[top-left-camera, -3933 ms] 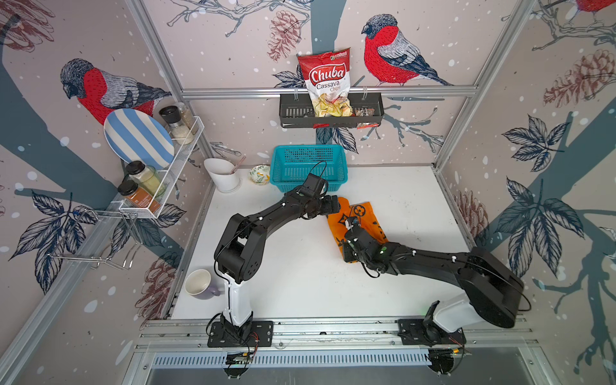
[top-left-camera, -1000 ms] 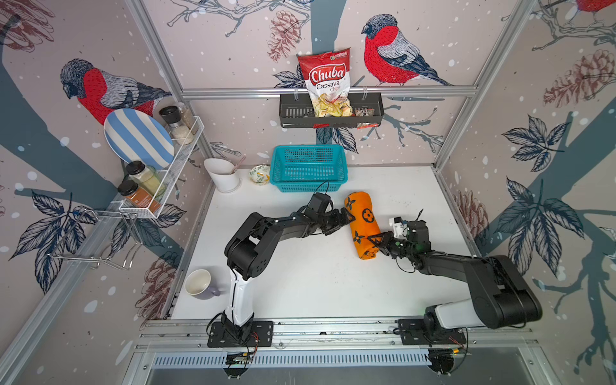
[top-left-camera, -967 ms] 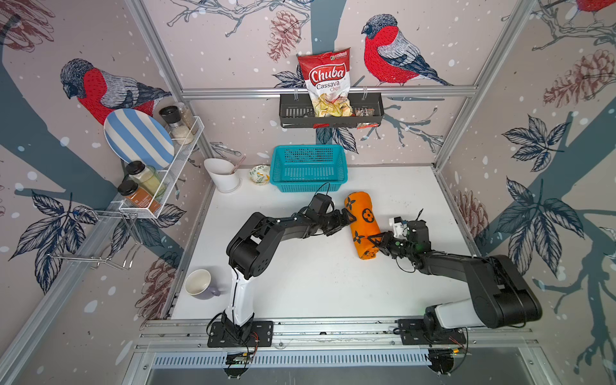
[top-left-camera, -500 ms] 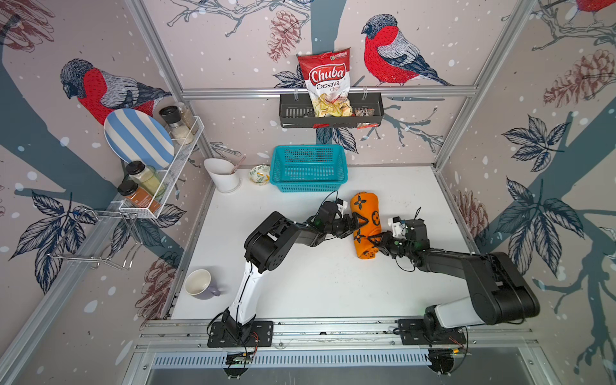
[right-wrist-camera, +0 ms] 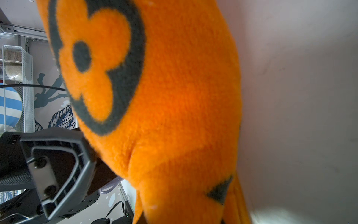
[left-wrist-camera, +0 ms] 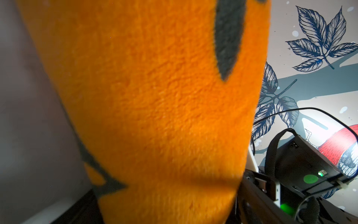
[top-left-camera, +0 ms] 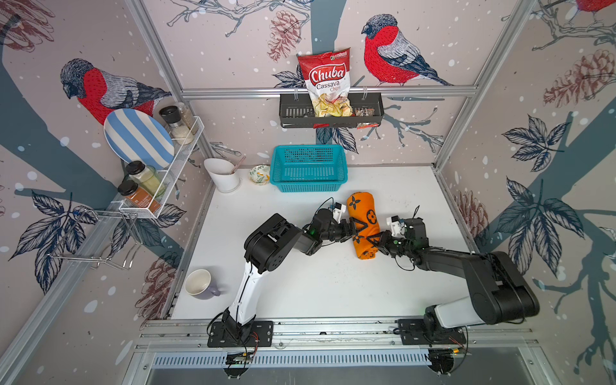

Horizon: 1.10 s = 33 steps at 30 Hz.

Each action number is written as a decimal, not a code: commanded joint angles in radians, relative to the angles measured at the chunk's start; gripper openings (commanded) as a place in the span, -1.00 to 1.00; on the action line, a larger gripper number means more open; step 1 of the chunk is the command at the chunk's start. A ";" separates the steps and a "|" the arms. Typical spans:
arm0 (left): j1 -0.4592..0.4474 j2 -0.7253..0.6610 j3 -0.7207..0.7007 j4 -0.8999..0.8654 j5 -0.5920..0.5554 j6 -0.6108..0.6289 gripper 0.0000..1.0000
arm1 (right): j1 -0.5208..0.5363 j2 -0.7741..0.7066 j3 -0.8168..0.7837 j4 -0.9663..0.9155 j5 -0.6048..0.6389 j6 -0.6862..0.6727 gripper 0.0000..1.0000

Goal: Roll up the pillowcase
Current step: Roll the pillowcase at the center of the board, then pick up the pillowcase from the center of the board.

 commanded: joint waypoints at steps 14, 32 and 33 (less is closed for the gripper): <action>-0.027 0.050 0.108 -0.071 0.053 0.073 -0.17 | 0.032 -0.012 0.037 -0.208 0.073 -0.067 -0.42; 0.101 -0.374 -0.140 -0.100 -0.055 0.042 -0.34 | 0.048 -0.260 0.337 -0.425 0.473 -0.257 1.00; 0.118 -0.401 -0.154 -0.107 -0.058 0.043 -0.34 | 0.049 -0.237 0.356 -0.408 0.481 -0.254 1.00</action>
